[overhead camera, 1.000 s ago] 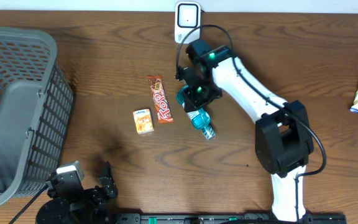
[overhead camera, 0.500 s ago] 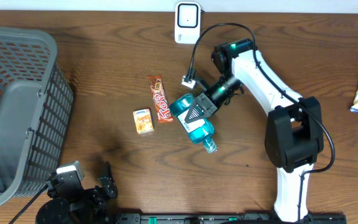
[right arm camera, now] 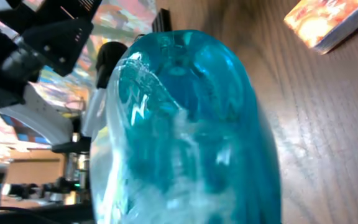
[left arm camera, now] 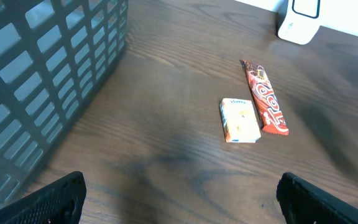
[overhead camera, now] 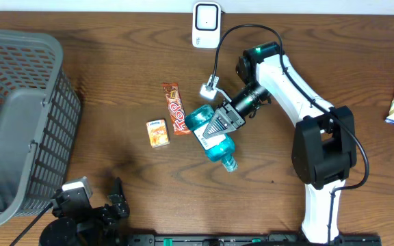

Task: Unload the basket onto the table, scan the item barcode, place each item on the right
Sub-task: 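Lift the mouthwash bottle and hold it at the scanner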

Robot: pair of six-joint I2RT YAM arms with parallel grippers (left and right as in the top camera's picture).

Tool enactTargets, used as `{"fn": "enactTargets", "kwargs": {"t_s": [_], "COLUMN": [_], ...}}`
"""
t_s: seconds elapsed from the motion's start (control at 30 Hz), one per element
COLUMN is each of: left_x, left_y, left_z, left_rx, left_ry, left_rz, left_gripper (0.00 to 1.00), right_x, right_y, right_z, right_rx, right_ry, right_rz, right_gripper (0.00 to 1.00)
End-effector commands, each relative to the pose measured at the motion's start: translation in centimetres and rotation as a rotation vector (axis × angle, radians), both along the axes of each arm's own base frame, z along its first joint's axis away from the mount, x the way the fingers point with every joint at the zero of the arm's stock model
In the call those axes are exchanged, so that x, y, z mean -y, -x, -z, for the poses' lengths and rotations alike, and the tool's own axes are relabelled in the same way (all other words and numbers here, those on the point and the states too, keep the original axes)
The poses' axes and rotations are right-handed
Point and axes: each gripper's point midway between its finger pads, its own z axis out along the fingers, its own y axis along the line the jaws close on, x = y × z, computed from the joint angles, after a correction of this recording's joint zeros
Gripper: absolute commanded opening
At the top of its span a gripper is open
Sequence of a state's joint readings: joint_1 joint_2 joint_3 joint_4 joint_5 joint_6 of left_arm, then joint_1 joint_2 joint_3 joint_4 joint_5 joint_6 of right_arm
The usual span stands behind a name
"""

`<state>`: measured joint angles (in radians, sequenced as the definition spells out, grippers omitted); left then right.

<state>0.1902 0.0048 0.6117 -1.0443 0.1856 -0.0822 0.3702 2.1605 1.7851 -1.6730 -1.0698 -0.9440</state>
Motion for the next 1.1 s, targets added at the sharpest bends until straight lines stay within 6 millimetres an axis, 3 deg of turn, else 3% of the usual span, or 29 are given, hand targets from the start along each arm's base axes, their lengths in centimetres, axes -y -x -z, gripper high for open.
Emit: {"fn": "enactTargets", "kwargs": {"t_s": [0.0,0.07,0.23,0.37,0.43,0.7,0.9,1.07], "left_x": [0.1,0.1,0.1,0.1,0.1,0.1,0.1,0.1], "left_y": [0.0,0.0,0.0,0.0,0.0,0.0,0.0,0.0], "left_z": [0.0,0.0,0.0,0.0,0.0,0.0,0.0,0.0], "left_rx": [0.001,0.001,0.001,0.001,0.001,0.001,0.001,0.001], "left_ry": [0.01,0.009,0.009,0.009,0.01,0.01,0.01,0.01], "left_rz": [0.0,0.0,0.0,0.0,0.0,0.0,0.0,0.0], "left_gripper": [0.98,0.98,0.98,0.98,0.98,0.98,0.98,0.98], "right_x": [0.0,0.2,2.2,4.8,6.1,7.3,6.0,5.2], "right_y": [-1.3,-2.7,-10.9,-17.4,-20.5,-28.2,-31.9,-34.8], "right_z": [1.2,2.8,7.8,8.9,8.4,3.8,-0.7,-2.3], "right_rx": [0.121,0.183,0.396,0.669,0.804,1.233,1.465,1.585], "right_ry": [0.018,0.094,0.463,0.711,0.807,0.876,0.796,0.797], "right_rz": [-0.033,-0.018,0.232,0.399,0.492,0.612,0.678,0.685], "right_gripper": [0.01,0.01,0.01,0.01,0.01,0.01,0.01,0.01]}}
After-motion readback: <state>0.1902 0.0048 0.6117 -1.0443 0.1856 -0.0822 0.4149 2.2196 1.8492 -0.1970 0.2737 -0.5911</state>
